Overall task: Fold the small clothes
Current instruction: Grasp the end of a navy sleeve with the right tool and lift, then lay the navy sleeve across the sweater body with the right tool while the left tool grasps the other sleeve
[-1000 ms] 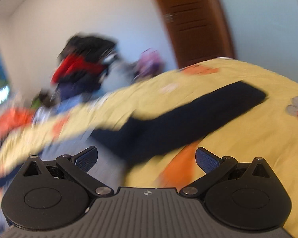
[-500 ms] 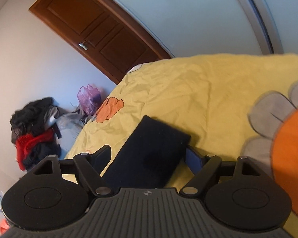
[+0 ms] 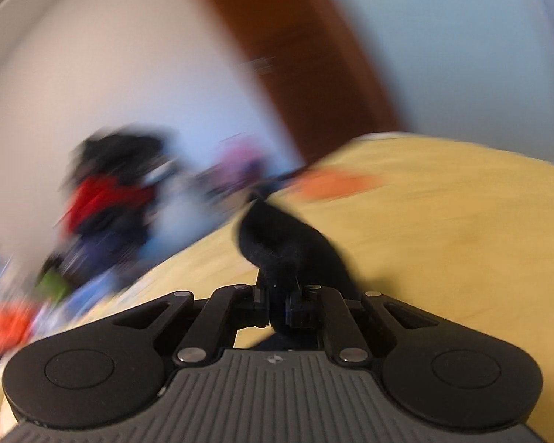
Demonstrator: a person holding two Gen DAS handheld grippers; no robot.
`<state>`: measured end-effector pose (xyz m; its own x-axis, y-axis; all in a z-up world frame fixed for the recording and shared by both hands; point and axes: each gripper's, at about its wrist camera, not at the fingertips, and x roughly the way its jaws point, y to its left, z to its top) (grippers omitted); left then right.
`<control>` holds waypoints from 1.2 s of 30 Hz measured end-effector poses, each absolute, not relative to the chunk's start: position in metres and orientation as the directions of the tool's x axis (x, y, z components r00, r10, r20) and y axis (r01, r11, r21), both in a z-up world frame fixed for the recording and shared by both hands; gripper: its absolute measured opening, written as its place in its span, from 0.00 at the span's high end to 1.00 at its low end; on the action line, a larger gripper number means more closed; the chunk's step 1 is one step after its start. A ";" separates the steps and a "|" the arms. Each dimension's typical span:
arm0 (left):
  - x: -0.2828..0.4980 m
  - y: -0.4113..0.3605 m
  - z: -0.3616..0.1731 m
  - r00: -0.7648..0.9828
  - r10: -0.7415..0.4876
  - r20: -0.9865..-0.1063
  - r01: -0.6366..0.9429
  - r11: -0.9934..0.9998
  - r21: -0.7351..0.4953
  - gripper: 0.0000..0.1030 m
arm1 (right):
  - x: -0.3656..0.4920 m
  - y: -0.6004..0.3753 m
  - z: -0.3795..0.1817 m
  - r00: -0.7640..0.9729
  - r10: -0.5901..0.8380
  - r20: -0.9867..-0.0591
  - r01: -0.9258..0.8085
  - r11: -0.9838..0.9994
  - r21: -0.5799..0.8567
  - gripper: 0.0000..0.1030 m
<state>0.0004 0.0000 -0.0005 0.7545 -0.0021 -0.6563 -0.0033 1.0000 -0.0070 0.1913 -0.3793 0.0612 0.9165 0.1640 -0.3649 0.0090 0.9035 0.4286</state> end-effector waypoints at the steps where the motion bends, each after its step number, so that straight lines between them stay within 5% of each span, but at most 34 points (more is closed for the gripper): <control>1: 0.000 0.000 0.000 0.754 -0.002 -0.656 -0.003 1.000 -0.007 0.00 | 0.194 -0.348 0.063 0.894 0.236 -0.382 -0.064 0.909 0.411 0.87; 4: 0.000 0.000 0.000 0.754 -0.002 -0.656 -0.003 1.000 -0.007 0.00 | 0.202 -0.267 0.049 0.828 0.347 -0.441 -0.197 0.915 0.351 0.88; 9: 0.001 0.001 -0.001 0.755 -0.009 -0.656 0.000 1.000 -0.015 0.00 | 0.206 -0.205 0.015 0.786 0.303 -0.539 -0.206 0.950 0.233 0.84; 15: 0.002 0.002 -0.001 0.756 -0.009 -0.655 -0.003 1.000 -0.017 0.00 | 0.153 -0.233 0.026 0.805 0.390 -0.446 -0.173 0.875 0.453 0.22; 22: 0.012 0.009 0.016 0.771 -0.045 -0.635 -0.010 0.997 -0.082 0.00 | 0.107 -0.270 -0.001 0.777 0.460 -0.429 -0.138 0.790 0.597 0.18; 25: 0.045 0.017 0.049 0.799 -0.150 -0.582 -0.014 0.964 -0.267 0.00 | 0.104 -0.284 -0.005 0.785 0.511 -0.349 -0.157 0.710 0.687 0.09; 29: 0.120 0.013 0.068 0.738 -0.437 -0.515 0.073 0.810 -0.582 0.00 | 0.106 -0.271 -0.003 0.763 0.522 -0.382 -0.194 0.748 0.635 0.02; 33: 0.188 -0.025 0.054 0.640 -0.538 -0.548 0.093 0.763 -0.640 0.00 | 0.105 -0.272 -0.002 0.757 0.534 -0.376 -0.205 0.740 0.640 0.00; 35: 0.211 -0.047 0.040 0.605 -0.508 -0.613 0.068 0.800 -0.596 0.07 | 0.104 -0.274 -0.002 0.758 0.540 -0.365 -0.208 0.731 0.649 0.00; 36: 0.220 -0.054 0.032 0.585 -0.503 -0.637 0.055 0.808 -0.587 0.20 | 0.104 -0.274 -0.002 0.759 0.540 -0.364 -0.209 0.731 0.650 0.00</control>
